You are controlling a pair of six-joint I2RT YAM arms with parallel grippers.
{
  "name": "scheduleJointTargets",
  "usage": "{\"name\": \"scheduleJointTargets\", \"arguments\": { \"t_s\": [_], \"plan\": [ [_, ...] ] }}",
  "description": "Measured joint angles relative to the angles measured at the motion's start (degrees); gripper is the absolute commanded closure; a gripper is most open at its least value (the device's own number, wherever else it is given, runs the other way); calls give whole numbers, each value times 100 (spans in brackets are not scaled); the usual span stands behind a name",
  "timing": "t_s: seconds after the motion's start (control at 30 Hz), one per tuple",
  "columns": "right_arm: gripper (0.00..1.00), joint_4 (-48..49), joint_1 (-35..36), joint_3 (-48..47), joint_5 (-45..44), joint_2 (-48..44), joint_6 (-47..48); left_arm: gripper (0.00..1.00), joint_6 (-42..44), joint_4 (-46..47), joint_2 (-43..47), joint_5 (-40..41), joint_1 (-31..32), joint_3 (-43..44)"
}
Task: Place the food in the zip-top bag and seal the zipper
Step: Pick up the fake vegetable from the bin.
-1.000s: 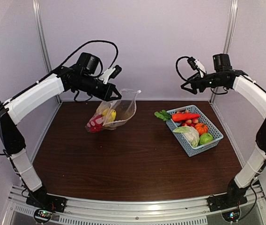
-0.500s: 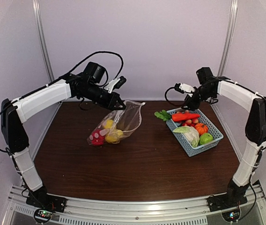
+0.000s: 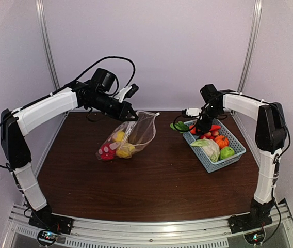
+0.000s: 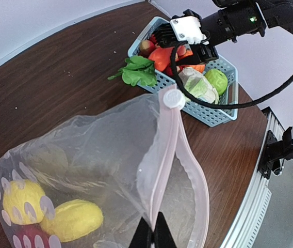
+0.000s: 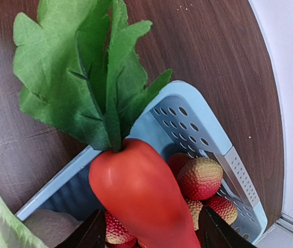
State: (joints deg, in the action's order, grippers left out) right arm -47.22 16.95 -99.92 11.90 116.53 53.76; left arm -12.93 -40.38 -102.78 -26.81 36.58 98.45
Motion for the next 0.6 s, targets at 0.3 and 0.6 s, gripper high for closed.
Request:
{"name": "scheduleJointTargets", "arguments": {
  "t_s": [0.3, 0.6],
  "plan": [
    [40, 33, 83, -105, -361, 208, 44, 100, -9, 0, 11, 0, 0, 0],
    [52, 310, 151, -105, -608, 267, -11, 100, -17, 2, 11, -2, 0, 0]
  ]
}}
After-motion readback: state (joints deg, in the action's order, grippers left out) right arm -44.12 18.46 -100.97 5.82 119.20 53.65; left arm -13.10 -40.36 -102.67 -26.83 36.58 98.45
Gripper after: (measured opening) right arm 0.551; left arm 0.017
